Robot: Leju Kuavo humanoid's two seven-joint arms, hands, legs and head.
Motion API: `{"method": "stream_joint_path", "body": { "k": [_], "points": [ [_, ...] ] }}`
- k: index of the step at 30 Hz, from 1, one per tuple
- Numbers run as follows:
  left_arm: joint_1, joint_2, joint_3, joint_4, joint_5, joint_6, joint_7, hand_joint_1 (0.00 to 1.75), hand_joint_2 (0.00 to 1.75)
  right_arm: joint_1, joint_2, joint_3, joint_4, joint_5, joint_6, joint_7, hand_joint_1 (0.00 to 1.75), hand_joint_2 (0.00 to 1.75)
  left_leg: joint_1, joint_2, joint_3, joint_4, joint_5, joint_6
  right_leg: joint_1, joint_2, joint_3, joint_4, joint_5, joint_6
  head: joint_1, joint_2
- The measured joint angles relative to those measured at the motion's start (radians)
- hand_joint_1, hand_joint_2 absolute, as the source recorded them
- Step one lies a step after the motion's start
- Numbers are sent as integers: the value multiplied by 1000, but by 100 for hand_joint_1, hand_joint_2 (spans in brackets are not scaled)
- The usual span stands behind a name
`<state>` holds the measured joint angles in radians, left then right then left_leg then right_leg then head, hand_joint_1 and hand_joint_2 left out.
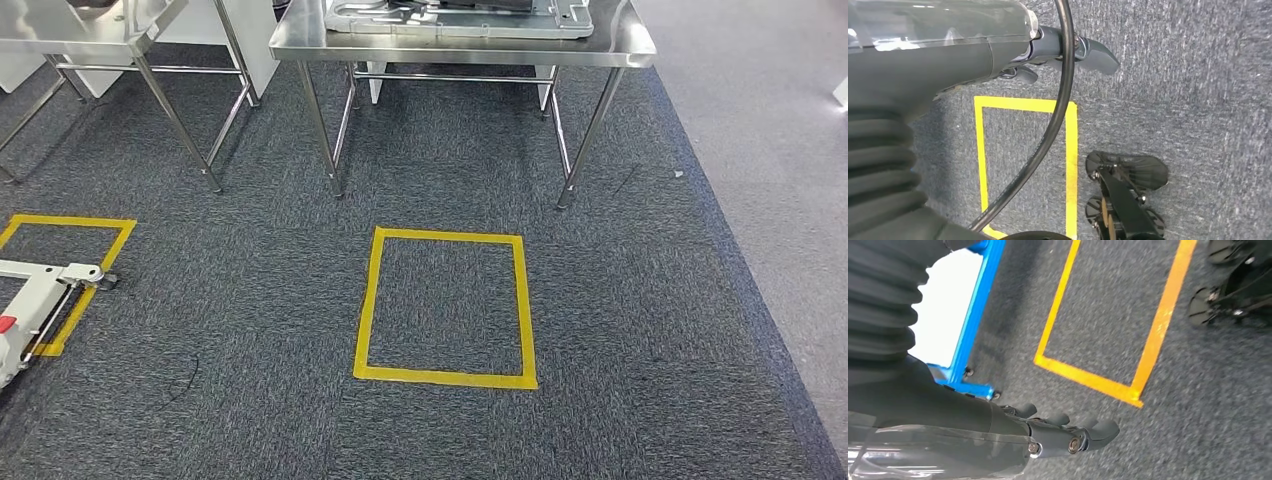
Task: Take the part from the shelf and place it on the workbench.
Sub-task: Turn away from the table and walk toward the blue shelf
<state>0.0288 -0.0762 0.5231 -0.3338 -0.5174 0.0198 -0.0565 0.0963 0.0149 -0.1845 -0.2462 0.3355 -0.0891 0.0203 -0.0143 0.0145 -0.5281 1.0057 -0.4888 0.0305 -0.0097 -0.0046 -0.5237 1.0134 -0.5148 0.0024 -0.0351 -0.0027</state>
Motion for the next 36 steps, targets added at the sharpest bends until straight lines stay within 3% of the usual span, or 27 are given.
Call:
{"method": "stream_joint_path", "body": {
  "k": [13,20,34,36],
  "points": [
    [73,35,-317,-27,327,-9,34,0,0,23,-3,103,-80,-210,55,-9,0,0,-3,0,-2,2,0,0,-3,0,0,-1,2,3,0,0],
    [100,50,-442,-37,485,-17,50,0,0,32,-4,146,-113,-312,82,-16,0,0,-3,0,-3,3,0,1,-3,0,0,-3,4,5,0,0],
    [109,58,-499,-40,517,-18,53,0,0,36,-4,163,-132,-335,86,-18,0,0,-3,0,-4,5,0,2,-3,0,0,-3,5,7,0,0],
    [105,61,-502,-49,517,-18,54,0,0,48,-4,166,-130,-335,86,-18,0,0,-6,1,-2,5,1,10,-7,2,0,-10,10,15,0,0]
  ]
}}
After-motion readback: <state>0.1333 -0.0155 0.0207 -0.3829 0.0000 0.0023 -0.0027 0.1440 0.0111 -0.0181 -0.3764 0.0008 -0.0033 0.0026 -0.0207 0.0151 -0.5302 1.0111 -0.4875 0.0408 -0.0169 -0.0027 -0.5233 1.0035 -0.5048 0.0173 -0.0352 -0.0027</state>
